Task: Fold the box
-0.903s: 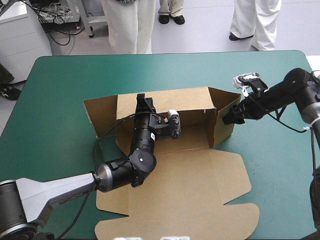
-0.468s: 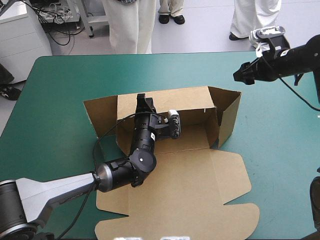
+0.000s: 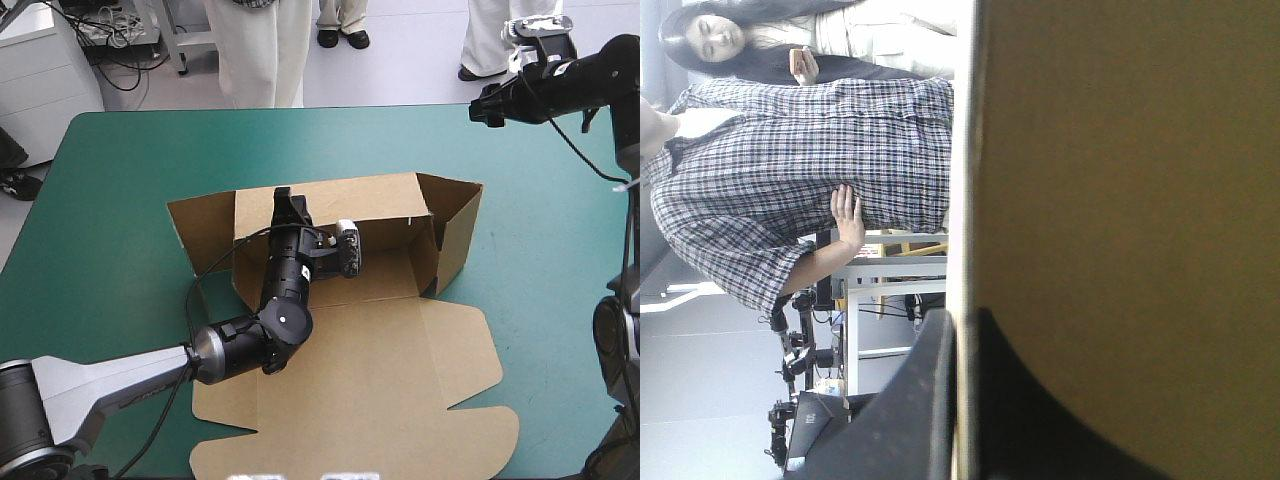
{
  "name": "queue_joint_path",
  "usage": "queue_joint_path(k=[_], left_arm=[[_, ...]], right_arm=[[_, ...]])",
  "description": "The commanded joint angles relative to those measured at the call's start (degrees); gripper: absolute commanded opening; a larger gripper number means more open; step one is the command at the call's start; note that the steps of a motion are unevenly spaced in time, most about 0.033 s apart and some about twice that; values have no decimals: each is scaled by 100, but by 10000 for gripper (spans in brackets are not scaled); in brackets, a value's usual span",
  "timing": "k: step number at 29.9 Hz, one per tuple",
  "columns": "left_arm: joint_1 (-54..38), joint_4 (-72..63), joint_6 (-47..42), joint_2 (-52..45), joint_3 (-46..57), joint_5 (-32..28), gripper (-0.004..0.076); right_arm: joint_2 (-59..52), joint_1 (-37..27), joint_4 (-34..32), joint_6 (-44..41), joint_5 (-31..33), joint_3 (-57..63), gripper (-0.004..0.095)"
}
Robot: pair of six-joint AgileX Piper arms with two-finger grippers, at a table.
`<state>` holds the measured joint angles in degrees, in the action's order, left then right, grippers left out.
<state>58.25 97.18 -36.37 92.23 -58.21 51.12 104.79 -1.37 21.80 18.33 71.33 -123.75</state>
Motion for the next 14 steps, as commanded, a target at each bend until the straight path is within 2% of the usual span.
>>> queue_joint_path(k=[1, 9, 14], left_arm=[[55, 558, -60, -262, -128, 159, -32], [55, 558, -60, -262, -128, 159, -32], [55, 558, -60, -262, -128, 159, -32]], right_arm=[[42, -19, 78, -45, 8, -227, 640], [496, 127, 37, -82, 8, -170, 639], [663, 507, -526, -147, 8, -170, 639]])
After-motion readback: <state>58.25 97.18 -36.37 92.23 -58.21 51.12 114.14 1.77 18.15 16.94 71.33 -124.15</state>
